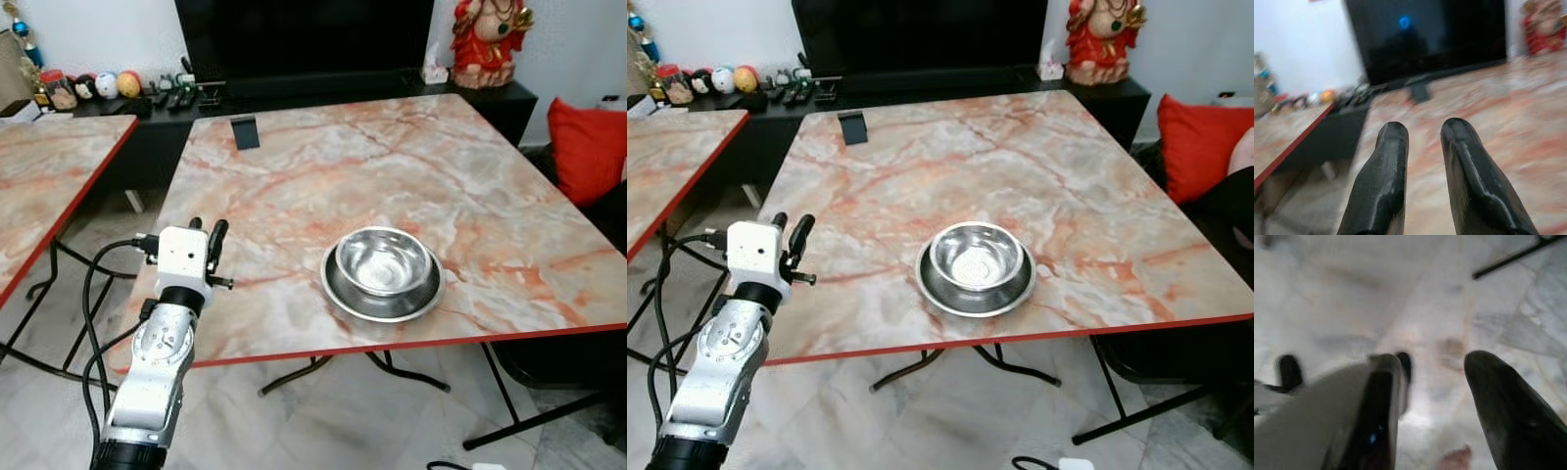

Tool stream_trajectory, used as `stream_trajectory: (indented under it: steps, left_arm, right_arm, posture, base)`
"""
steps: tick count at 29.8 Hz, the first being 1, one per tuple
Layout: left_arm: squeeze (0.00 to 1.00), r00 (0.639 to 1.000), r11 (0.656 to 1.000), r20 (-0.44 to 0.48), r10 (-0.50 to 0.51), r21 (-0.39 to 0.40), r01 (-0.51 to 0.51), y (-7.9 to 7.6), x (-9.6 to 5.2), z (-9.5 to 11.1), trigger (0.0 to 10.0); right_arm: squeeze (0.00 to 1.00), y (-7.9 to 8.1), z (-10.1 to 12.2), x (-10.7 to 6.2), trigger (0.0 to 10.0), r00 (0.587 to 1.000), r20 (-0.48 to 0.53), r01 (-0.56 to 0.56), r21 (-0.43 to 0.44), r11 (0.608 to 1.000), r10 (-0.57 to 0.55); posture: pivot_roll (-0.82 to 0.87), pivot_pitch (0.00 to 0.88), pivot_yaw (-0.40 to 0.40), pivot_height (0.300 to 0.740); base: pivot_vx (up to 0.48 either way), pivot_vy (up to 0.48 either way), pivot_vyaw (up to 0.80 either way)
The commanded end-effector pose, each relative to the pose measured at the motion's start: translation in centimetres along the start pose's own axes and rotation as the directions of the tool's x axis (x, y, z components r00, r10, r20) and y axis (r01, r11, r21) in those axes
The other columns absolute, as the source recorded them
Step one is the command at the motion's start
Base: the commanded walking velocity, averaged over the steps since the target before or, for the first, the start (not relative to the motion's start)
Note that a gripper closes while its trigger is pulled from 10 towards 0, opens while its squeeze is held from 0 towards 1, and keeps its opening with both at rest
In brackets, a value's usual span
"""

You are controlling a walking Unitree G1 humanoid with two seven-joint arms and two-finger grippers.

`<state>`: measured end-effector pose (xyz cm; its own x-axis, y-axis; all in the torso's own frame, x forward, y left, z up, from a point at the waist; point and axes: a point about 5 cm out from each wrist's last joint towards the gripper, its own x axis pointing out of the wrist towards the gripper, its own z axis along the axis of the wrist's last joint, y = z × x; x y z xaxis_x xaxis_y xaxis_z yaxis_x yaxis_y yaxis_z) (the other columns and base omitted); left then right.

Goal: Setting the table

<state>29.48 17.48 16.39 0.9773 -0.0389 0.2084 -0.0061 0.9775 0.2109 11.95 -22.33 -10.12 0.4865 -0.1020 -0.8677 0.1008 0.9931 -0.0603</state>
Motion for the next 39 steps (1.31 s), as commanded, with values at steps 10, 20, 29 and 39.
stream_trajectory:
  steps: [10,20,29,39]
  left_arm:
    - [0.0,1.0,1.0,0.012,0.014,0.014,-0.014,0.21,0.3,0.4,10.0]
    - [0.0,1.0,1.0,0.015,0.017,0.012,-0.017,0.31,0.41,0.49,10.0]
    - [0.0,1.0,1.0,0.012,0.029,0.011,-0.029,0.59,0.41,0.48,10.0]
    - [0.0,0.999,0.999,0.013,0.035,0.01,-0.035,0.63,0.46,0.49,10.0]
  right_arm:
    - [0.0,0.28,0.06,0.04,10.0,1.0,0.004,-0.008,0.004,1.0,0.008]
    - [0.0,0.33,0.06,0.04,10.0,1.0,0.003,-0.009,0.003,1.0,0.009]
    - [0.0,0.37,0.08,0.05,10.0,1.0,0.003,-0.013,-0.002,1.0,0.013]
    - [0.0,0.43,0.28,0.06,10.0,1.0,0.015,-0.027,-0.03,0.999,0.028]
  posture:
    - [-0.04,0.0,0.029,0.732]
    - [-0.03,0.0,0.029,0.732]
    - [-0.03,0.0,0.029,0.732]
    - [-0.03,0.0,0.027,0.732]
  base:
    - [0.0,0.38,0.0]
    - [0.0,0.381,0.0]
    - [0.0,0.382,0.0]
    - [0.0,0.381,0.13]
